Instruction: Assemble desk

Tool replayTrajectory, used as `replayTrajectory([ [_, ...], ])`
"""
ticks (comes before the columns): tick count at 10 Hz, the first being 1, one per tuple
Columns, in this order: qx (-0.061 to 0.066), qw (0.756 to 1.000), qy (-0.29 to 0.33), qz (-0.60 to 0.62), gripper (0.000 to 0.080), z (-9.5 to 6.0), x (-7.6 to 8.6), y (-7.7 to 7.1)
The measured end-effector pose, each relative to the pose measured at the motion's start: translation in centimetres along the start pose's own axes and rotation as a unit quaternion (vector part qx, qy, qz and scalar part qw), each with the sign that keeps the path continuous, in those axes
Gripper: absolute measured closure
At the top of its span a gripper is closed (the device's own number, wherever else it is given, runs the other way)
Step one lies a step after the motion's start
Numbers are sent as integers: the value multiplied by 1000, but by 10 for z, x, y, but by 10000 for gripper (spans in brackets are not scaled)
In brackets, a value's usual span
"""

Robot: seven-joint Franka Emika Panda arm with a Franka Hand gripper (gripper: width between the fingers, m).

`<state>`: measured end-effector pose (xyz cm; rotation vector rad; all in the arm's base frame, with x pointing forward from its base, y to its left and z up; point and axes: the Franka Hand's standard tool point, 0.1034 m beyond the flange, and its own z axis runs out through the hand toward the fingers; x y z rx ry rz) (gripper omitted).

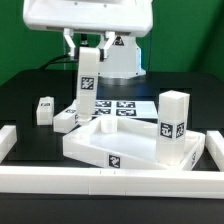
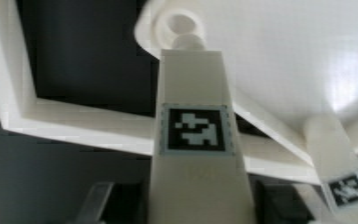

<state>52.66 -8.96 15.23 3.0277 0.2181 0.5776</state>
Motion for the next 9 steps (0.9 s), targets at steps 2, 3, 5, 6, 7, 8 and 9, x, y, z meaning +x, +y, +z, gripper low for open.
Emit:
replayTrajectory([
  [2, 1, 1000, -5, 2, 509, 6, -1, 1],
  [3, 2, 1000, -9, 1, 509, 11, -3, -1],
  [5, 4, 1000, -15, 0, 509, 17, -5, -4],
  [6, 2, 1000, -13, 0, 509, 19, -2, -4],
  [7, 0, 1000, -10, 0, 509, 19, -1, -4],
  [8, 0, 1000, -10, 1, 509, 20, 0, -5],
  [9, 1, 1000, -11, 2, 509, 21, 0, -6],
])
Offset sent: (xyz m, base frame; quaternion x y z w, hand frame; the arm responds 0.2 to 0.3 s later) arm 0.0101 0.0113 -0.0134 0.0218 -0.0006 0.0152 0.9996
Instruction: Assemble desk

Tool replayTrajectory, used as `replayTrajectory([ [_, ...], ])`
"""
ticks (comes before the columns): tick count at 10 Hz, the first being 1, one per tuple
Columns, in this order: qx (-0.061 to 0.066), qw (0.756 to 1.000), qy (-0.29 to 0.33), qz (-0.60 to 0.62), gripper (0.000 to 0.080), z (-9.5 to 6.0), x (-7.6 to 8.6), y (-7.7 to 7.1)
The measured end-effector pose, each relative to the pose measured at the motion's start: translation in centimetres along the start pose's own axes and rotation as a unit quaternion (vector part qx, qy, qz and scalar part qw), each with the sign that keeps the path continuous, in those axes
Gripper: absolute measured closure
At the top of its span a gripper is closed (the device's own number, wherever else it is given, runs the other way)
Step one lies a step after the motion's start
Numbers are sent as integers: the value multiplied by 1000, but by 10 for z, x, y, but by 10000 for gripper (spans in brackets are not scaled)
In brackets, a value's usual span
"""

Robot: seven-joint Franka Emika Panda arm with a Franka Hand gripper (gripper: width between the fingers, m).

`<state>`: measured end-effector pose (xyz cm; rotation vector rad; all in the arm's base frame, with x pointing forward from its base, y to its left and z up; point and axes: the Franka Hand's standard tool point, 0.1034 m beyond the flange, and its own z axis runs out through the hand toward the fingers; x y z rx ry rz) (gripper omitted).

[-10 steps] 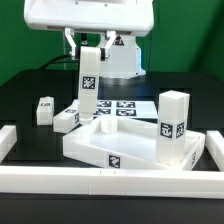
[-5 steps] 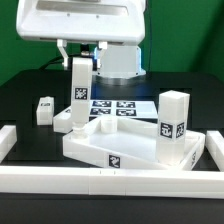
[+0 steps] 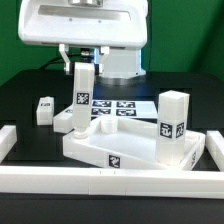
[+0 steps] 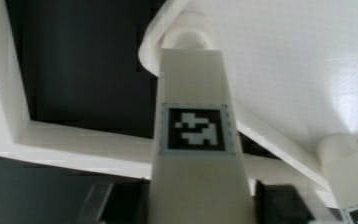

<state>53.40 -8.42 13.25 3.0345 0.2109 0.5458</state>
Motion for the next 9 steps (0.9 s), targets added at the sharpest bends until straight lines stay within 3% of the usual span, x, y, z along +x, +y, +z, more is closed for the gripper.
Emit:
replayTrajectory([
  [4, -2, 1000, 0, -1, 509, 6, 4, 0],
  [7, -15, 1000, 5, -3, 509, 13, -5, 1],
  [9, -32, 999, 20, -8, 509, 14, -6, 2],
])
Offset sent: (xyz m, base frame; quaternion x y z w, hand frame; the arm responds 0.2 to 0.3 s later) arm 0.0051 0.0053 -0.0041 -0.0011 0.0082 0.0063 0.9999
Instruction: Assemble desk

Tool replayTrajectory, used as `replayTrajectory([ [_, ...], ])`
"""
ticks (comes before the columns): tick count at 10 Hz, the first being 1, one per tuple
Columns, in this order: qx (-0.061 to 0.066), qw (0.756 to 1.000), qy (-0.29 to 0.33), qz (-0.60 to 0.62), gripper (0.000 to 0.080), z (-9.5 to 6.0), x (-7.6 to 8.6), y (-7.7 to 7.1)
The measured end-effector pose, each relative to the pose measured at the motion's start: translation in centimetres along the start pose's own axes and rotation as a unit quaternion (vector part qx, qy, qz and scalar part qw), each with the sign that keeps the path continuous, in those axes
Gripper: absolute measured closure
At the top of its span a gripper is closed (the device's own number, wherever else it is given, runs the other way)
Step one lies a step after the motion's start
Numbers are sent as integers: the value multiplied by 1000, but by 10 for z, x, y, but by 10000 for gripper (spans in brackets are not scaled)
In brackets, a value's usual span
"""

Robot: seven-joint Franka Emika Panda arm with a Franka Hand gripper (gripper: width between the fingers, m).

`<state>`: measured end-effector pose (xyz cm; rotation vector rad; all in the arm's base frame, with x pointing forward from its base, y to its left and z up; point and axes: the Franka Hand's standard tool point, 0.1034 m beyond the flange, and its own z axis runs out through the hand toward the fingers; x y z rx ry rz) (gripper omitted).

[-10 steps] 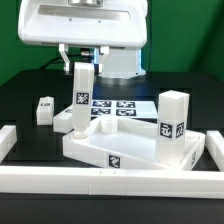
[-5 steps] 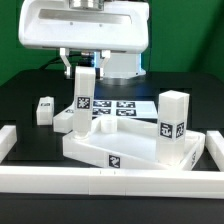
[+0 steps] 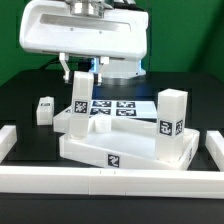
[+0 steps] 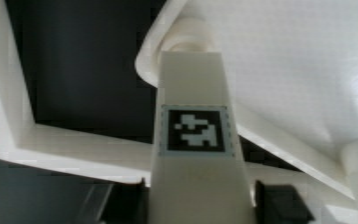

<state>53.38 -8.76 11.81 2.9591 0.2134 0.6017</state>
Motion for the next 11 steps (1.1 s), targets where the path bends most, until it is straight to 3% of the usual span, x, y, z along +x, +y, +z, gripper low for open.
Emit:
replayTrajectory([
  [4, -7, 1000, 7, -2, 509, 1, 1, 0],
  [5, -7, 1000, 7, -2, 315, 1, 1, 0],
  [6, -7, 1000, 7, -2, 315, 1, 1, 0],
  [7, -7, 1000, 8, -2, 187, 0, 2, 0],
  [9, -6, 1000, 10, -2, 161, -2, 5, 1],
  [11, 5, 1000, 8, -1, 152, -12, 10, 0],
])
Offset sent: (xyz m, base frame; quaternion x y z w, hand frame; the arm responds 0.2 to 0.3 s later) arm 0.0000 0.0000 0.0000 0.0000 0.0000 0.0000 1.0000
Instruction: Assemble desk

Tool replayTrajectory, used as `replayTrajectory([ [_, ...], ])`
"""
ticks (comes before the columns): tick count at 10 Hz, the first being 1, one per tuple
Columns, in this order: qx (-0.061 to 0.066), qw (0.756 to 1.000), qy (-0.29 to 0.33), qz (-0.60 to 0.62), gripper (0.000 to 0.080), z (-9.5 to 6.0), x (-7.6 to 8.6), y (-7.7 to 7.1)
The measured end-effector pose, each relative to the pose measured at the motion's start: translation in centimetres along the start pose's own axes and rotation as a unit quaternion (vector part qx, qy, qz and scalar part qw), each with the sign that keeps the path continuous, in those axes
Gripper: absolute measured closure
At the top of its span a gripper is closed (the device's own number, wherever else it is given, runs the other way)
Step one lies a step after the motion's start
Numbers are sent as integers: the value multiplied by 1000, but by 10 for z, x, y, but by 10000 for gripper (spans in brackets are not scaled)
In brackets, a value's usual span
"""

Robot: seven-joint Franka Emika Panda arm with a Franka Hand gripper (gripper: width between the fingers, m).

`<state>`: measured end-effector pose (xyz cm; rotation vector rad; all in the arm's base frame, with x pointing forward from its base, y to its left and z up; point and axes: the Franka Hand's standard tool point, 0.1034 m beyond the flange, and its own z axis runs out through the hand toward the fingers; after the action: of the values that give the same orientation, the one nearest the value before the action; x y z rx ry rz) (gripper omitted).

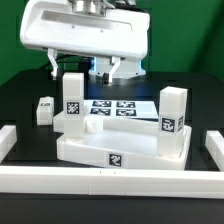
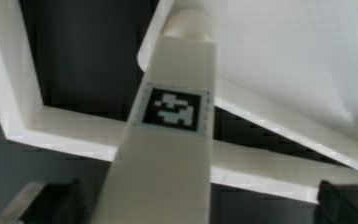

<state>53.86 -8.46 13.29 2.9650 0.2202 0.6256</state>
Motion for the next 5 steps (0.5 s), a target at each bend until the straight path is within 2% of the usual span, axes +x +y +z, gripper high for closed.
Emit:
replayTrajectory([
  [2, 21, 1000, -10, 0, 151, -15, 9, 2],
  [3, 26, 1000, -14, 4, 151, -19, 11, 3],
  [4, 30, 999, -21, 6, 151, -16, 9, -1],
  [5, 28, 999, -21, 6, 151, -16, 9, 0],
])
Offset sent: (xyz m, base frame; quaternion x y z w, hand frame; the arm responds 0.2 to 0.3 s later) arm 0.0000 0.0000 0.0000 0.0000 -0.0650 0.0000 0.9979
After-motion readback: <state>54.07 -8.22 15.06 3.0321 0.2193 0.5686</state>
